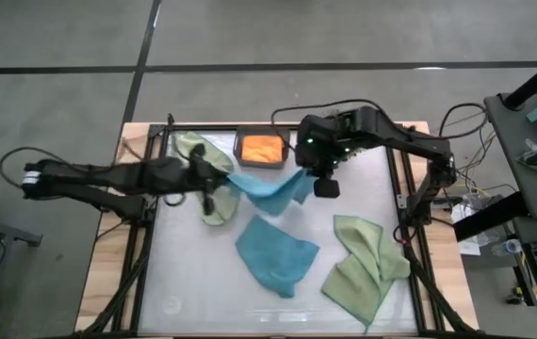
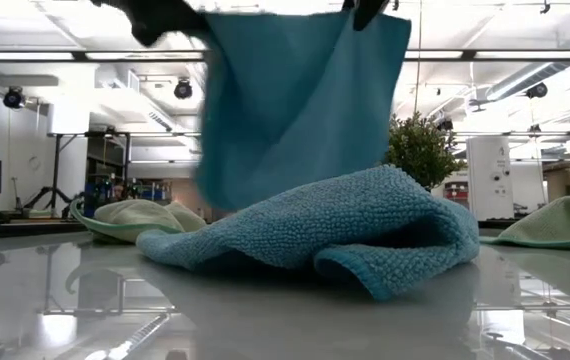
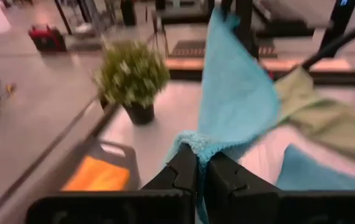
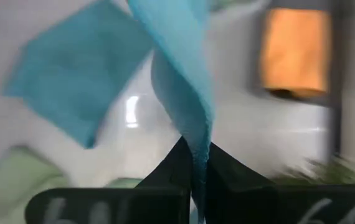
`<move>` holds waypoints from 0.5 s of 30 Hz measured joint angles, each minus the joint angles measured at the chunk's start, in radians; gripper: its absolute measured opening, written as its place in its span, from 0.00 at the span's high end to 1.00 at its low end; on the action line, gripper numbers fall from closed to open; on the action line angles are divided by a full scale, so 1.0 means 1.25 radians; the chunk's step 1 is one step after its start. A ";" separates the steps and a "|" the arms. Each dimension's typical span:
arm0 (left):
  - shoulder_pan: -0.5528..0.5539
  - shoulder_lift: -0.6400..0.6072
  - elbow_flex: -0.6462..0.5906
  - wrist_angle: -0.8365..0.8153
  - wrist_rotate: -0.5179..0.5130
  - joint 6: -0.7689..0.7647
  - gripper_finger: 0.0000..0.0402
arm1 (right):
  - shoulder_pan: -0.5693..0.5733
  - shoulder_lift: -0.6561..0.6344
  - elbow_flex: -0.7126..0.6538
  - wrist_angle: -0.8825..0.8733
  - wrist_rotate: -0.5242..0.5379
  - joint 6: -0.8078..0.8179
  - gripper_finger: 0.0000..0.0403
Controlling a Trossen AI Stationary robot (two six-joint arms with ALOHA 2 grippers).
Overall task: Fold microfiber towels
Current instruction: Fold the left blue microfiber towel
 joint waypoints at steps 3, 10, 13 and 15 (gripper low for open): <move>0.001 -0.045 0.050 -0.036 0.000 0.018 1.00 | 0.000 -0.024 0.005 -0.006 0.088 0.012 0.98; 0.002 -0.076 0.132 -0.226 0.003 0.039 1.00 | -0.001 -0.048 0.005 0.001 0.144 0.012 0.98; 0.002 -0.073 0.129 -0.280 0.016 0.038 1.00 | -0.001 -0.043 0.005 0.000 0.143 -0.005 0.98; 0.002 -0.068 0.126 -0.279 0.029 0.039 1.00 | -0.001 -0.043 0.003 -0.004 0.142 -0.019 0.98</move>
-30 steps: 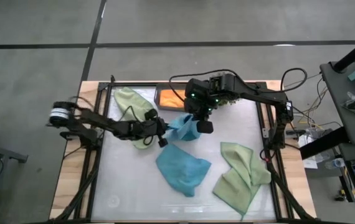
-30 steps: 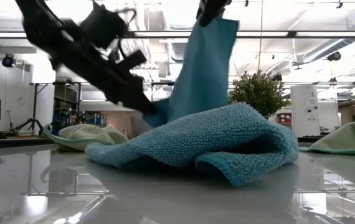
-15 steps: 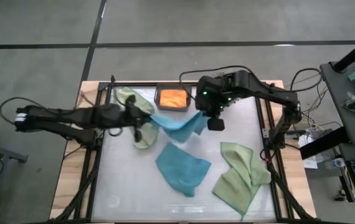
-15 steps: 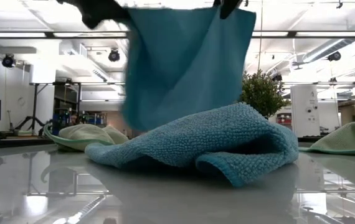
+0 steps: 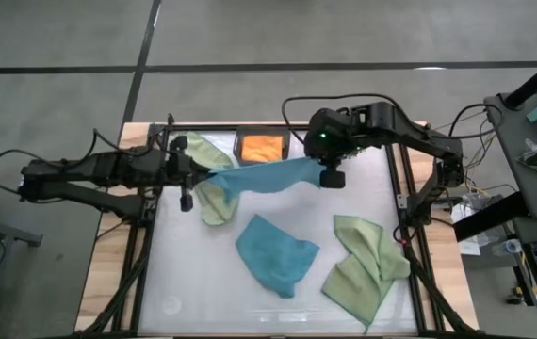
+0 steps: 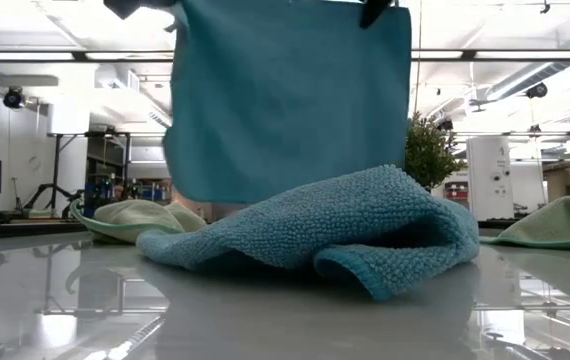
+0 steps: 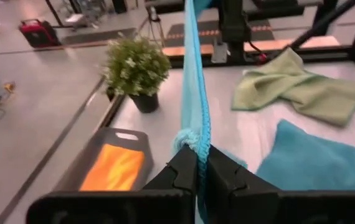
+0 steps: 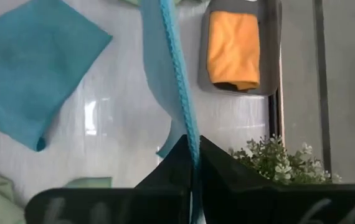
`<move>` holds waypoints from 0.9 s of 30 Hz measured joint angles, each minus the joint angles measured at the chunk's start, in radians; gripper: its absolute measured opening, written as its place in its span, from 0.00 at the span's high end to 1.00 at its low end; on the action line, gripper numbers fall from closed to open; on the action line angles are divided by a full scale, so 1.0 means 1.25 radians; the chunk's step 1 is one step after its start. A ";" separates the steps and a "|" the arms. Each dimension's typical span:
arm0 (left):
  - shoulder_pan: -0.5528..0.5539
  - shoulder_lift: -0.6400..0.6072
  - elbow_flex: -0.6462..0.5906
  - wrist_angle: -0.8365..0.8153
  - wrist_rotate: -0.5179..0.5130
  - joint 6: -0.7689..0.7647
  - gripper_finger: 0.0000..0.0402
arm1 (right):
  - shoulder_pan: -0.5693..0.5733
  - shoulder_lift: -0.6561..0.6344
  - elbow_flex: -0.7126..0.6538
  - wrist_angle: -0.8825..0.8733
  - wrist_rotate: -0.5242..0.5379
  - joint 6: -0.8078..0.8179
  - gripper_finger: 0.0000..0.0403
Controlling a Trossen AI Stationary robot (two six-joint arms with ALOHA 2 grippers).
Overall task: Fold microfiber towels
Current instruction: Fold the left blue microfiber towel
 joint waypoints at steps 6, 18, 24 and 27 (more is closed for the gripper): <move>0.000 0.030 0.004 -0.046 0.079 0.029 1.00 | 0.000 0.003 -0.003 -0.022 -0.045 -0.032 0.98; 0.004 0.032 0.007 -0.133 0.191 0.192 1.00 | -0.003 -0.004 -0.009 -0.055 -0.089 -0.055 0.98; 0.005 0.042 0.006 -0.149 0.190 0.191 1.00 | -0.004 0.004 -0.011 -0.053 -0.074 -0.057 0.98; 0.012 0.043 0.007 -0.150 0.176 0.210 1.00 | -0.006 0.004 -0.011 -0.036 -0.043 -0.062 0.98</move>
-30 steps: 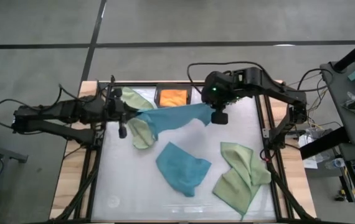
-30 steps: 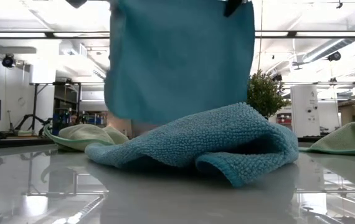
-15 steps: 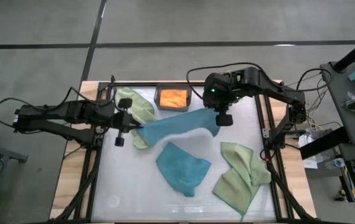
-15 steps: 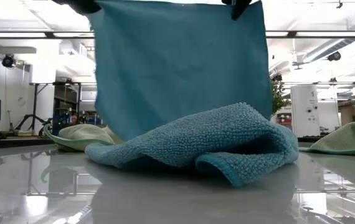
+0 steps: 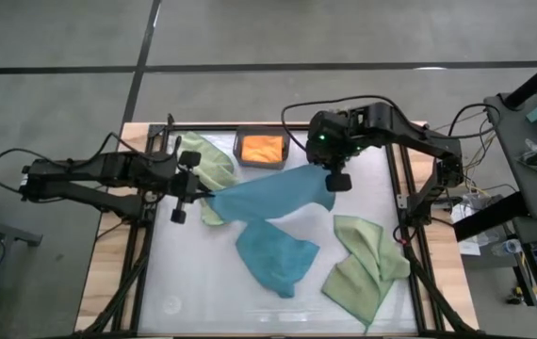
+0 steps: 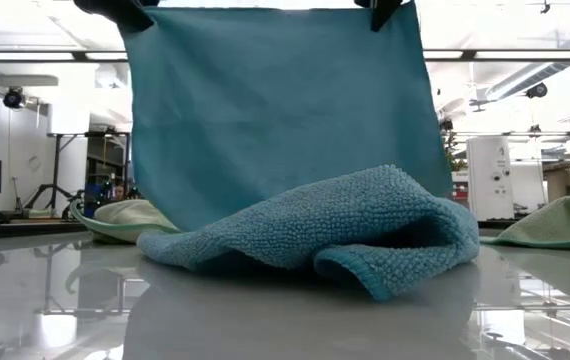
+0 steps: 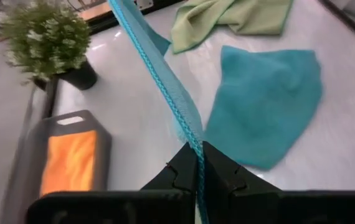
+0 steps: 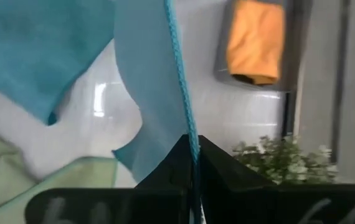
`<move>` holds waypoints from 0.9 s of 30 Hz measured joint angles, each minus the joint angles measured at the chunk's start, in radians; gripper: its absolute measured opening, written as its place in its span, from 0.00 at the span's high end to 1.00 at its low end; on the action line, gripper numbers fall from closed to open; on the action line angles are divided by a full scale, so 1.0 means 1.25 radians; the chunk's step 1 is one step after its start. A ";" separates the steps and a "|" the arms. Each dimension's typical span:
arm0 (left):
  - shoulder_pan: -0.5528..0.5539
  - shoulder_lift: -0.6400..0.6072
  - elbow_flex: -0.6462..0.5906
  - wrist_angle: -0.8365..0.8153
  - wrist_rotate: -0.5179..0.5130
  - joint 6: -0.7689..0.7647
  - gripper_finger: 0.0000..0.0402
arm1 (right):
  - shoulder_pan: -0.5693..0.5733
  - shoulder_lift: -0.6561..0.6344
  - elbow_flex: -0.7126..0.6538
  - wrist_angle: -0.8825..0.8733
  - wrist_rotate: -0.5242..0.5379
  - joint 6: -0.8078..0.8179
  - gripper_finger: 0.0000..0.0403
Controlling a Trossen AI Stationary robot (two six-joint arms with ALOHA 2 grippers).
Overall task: Fold microfiber towels
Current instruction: Fold the left blue microfiber towel
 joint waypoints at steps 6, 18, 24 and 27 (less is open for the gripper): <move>0.068 0.010 0.027 0.003 -0.072 0.096 1.00 | -0.009 0.000 -0.013 0.061 0.103 -0.003 0.98; 0.119 0.028 -0.014 -0.010 0.018 0.033 1.00 | 0.029 -0.013 -0.083 0.005 0.049 0.128 0.98; 0.050 0.067 -0.114 0.040 0.085 -0.085 1.00 | 0.107 -0.027 -0.211 0.037 -0.051 0.205 0.98; 0.001 0.101 -0.165 0.107 0.093 -0.126 1.00 | 0.149 -0.030 -0.291 0.080 -0.096 0.234 0.98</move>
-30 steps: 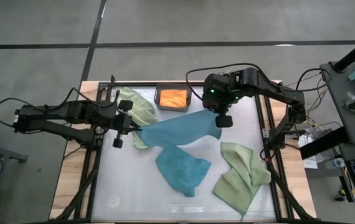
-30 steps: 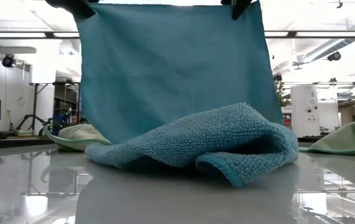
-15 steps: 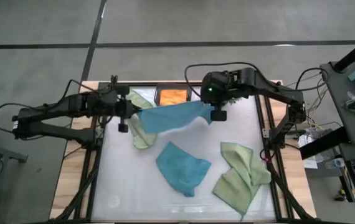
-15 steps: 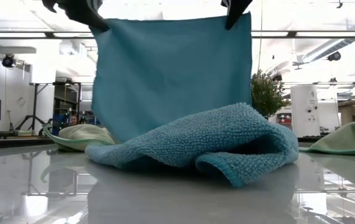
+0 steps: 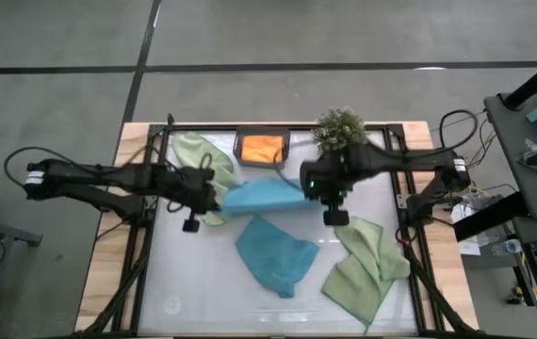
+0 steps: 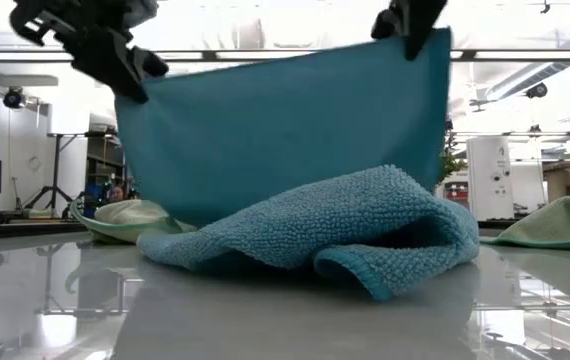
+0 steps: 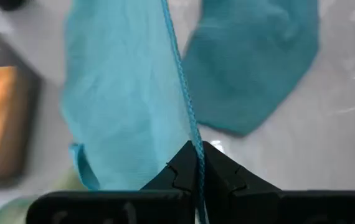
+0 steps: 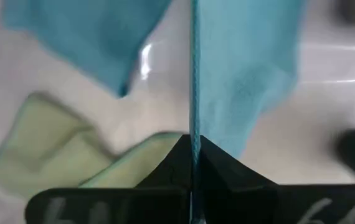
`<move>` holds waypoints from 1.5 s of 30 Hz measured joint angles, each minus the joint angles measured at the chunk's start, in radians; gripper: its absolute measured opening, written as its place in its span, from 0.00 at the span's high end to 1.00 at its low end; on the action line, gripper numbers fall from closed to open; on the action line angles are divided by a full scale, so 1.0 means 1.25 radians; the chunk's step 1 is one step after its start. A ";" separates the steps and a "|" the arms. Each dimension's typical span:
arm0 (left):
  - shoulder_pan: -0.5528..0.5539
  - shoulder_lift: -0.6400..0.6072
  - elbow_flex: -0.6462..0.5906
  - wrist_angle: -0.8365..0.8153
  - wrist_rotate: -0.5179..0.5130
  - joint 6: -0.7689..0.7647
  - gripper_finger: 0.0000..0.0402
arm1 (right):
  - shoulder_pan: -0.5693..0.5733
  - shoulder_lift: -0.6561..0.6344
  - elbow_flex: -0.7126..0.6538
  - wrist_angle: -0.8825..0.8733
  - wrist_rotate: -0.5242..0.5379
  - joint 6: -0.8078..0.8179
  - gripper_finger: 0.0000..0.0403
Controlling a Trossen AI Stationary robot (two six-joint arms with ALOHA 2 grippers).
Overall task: Fold microfiber towels
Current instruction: Fold the left blue microfiber towel
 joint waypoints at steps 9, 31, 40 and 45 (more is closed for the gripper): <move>-0.141 0.147 -0.057 0.200 0.144 -0.177 1.00 | 0.105 -0.002 -0.222 0.206 -0.335 0.095 0.98; -0.097 0.202 -0.019 0.110 0.020 -0.051 1.00 | 0.027 -0.051 -0.318 0.250 -0.127 0.076 0.98; 0.147 0.029 0.046 0.044 -0.140 0.184 1.00 | -0.096 -0.131 -0.177 0.151 0.332 -0.025 0.98; 0.235 -0.030 0.091 0.047 -0.117 0.209 1.00 | -0.142 -0.180 -0.145 0.153 0.311 -0.053 0.98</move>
